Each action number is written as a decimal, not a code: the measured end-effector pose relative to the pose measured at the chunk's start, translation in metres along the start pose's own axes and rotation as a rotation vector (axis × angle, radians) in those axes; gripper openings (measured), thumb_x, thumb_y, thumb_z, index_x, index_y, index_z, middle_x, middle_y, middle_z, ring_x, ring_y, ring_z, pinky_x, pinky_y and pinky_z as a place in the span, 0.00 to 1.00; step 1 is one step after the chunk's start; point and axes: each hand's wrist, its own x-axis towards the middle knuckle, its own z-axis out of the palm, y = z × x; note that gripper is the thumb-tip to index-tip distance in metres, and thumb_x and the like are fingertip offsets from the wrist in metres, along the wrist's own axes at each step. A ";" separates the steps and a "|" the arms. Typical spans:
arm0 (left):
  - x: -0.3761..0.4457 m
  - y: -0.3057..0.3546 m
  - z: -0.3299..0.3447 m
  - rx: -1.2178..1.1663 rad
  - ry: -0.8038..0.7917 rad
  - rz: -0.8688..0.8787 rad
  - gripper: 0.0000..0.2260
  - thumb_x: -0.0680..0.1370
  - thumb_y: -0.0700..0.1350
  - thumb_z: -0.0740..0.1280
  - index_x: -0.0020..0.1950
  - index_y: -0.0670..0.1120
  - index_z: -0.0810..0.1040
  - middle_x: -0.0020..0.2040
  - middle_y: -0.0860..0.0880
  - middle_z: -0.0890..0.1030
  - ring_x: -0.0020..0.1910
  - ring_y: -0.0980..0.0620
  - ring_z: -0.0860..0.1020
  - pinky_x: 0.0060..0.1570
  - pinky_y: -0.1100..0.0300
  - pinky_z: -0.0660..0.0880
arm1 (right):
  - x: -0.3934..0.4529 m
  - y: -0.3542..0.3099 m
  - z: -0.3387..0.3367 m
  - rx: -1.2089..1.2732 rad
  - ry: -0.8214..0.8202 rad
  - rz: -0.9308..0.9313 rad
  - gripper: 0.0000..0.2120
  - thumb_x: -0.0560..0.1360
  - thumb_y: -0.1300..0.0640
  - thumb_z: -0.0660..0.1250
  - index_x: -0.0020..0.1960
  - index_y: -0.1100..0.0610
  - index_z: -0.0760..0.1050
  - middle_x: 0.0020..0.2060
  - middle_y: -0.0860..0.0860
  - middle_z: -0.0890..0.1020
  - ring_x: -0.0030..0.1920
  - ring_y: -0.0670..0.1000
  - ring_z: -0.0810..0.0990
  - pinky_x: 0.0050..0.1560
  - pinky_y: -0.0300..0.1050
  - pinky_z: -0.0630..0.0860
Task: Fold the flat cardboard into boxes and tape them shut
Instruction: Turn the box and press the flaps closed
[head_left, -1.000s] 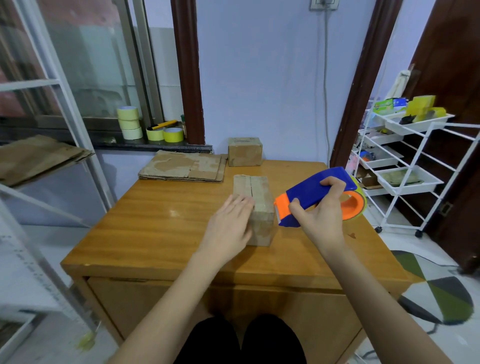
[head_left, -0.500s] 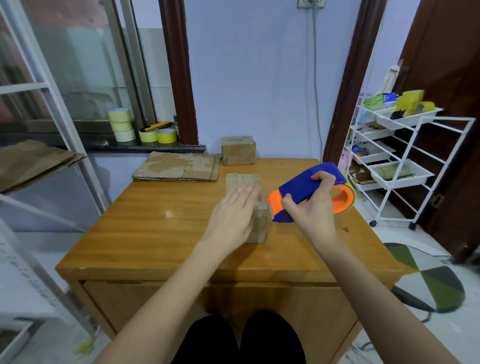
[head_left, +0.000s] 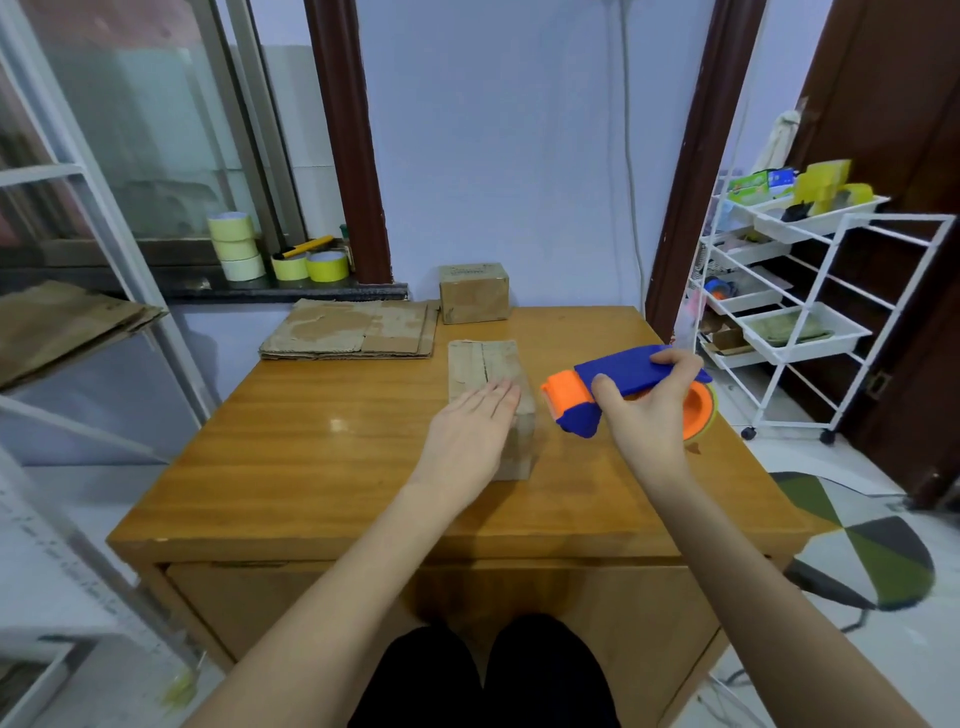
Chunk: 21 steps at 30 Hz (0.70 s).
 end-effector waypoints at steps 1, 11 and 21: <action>0.000 0.000 0.000 -0.002 -0.006 0.002 0.23 0.67 0.35 0.76 0.62 0.38 0.79 0.59 0.40 0.80 0.58 0.46 0.80 0.59 0.53 0.73 | 0.001 0.000 -0.001 0.003 0.005 0.005 0.22 0.72 0.66 0.69 0.56 0.57 0.58 0.40 0.46 0.70 0.37 0.45 0.73 0.35 0.33 0.70; -0.001 0.002 0.000 0.023 0.019 0.002 0.19 0.73 0.34 0.60 0.64 0.37 0.77 0.61 0.40 0.79 0.60 0.45 0.78 0.63 0.53 0.65 | 0.015 -0.001 -0.026 -0.036 0.023 -0.007 0.22 0.71 0.65 0.69 0.55 0.56 0.58 0.38 0.49 0.72 0.35 0.47 0.73 0.36 0.41 0.70; 0.002 0.002 -0.002 -0.065 -0.021 -0.034 0.18 0.81 0.41 0.62 0.71 0.41 0.70 0.69 0.43 0.72 0.68 0.47 0.72 0.69 0.55 0.60 | 0.022 0.001 -0.002 -0.372 -0.198 -0.105 0.23 0.68 0.58 0.70 0.54 0.54 0.58 0.35 0.53 0.75 0.34 0.56 0.76 0.34 0.52 0.70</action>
